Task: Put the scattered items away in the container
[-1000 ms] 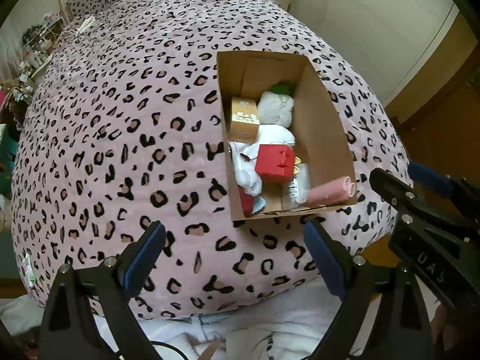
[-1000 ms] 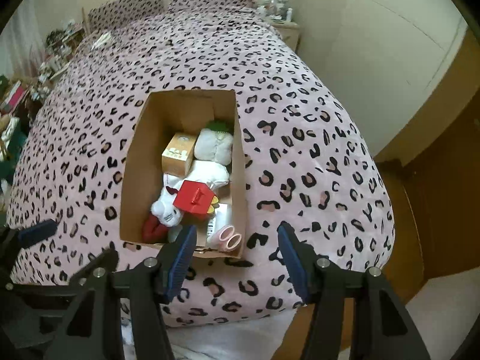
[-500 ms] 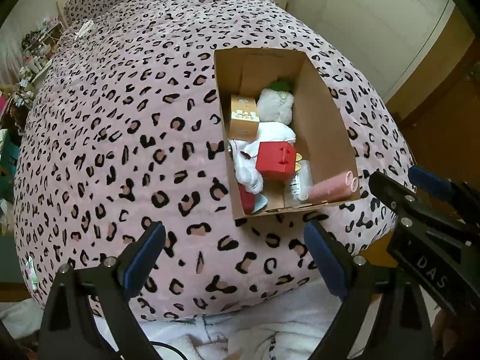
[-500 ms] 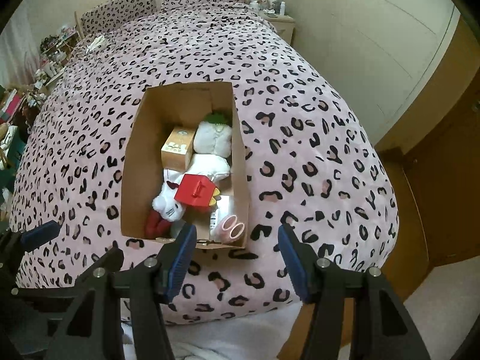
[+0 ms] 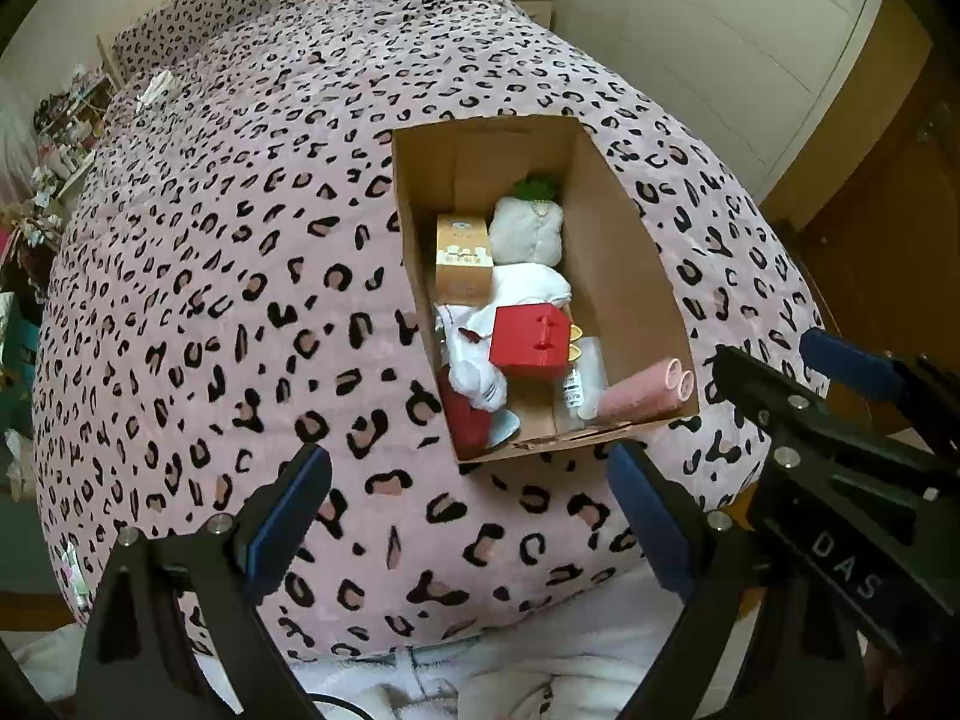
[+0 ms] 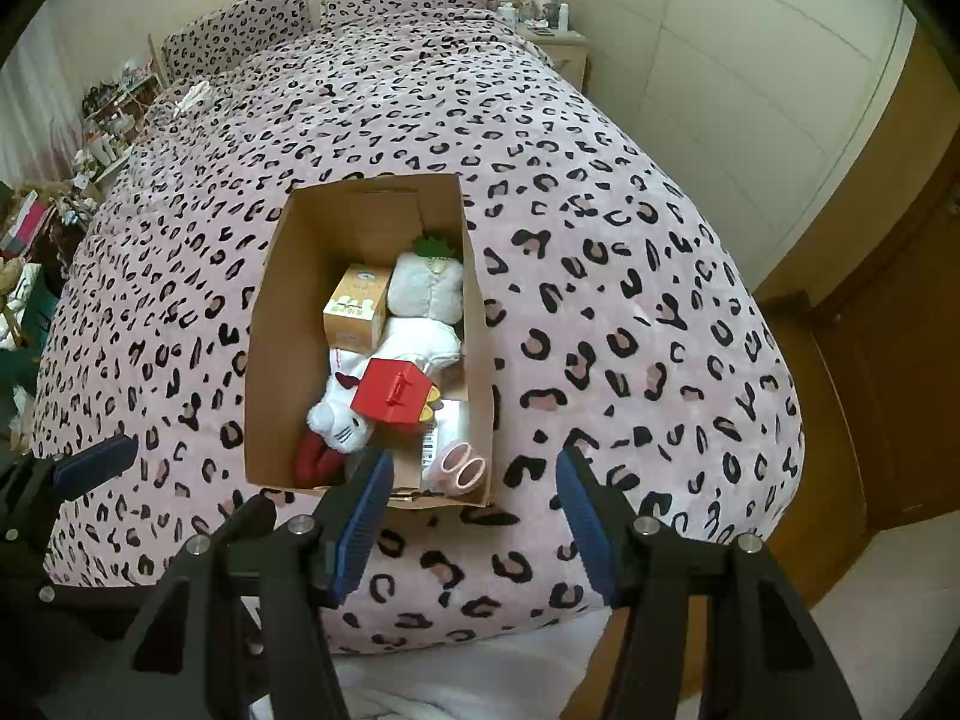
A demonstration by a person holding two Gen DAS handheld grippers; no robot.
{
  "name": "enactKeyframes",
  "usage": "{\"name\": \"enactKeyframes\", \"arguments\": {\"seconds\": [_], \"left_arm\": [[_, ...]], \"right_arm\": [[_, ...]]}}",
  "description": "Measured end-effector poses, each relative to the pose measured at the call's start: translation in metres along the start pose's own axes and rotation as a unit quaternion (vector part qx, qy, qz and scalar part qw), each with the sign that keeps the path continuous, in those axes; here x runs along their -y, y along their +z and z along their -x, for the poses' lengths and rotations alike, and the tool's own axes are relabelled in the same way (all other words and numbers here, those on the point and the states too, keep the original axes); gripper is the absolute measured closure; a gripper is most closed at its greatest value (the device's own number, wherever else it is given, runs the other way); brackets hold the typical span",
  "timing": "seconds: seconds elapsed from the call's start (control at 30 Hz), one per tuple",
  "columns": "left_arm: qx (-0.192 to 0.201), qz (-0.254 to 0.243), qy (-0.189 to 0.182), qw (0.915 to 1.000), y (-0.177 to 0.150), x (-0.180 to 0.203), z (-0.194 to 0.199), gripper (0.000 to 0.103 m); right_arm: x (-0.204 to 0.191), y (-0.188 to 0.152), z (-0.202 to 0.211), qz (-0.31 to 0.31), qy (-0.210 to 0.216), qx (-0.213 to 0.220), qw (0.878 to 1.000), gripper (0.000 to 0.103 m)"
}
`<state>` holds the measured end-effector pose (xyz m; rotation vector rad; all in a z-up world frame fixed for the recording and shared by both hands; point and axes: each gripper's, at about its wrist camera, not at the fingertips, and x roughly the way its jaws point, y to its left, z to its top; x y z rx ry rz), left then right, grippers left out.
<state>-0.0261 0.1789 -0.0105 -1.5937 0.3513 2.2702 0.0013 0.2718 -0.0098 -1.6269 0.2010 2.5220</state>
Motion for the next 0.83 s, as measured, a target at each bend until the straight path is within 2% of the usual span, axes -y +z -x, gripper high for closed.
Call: {"name": "enactKeyframes", "arguments": {"seconds": [0.37,0.57,0.83], "left_arm": [[0.026,-0.011,-0.003,0.9996,-0.0022,0.0029,0.006,0.008],[-0.001,-0.002,-0.008,1.0,-0.0025,0.0054,0.0045,0.007],[-0.001,-0.006,-0.026,0.9996,-0.0049,0.009,0.0037,0.007]], "right_arm": [[0.0015,-0.0034,0.0,-0.007,0.003,0.001,1.0,0.045],[0.0018,-0.0047,-0.0013,-0.011,0.006,-0.004,1.0,0.045],[0.0015,-0.0067,-0.0008,-0.011,0.003,-0.003,1.0,0.045]]}}
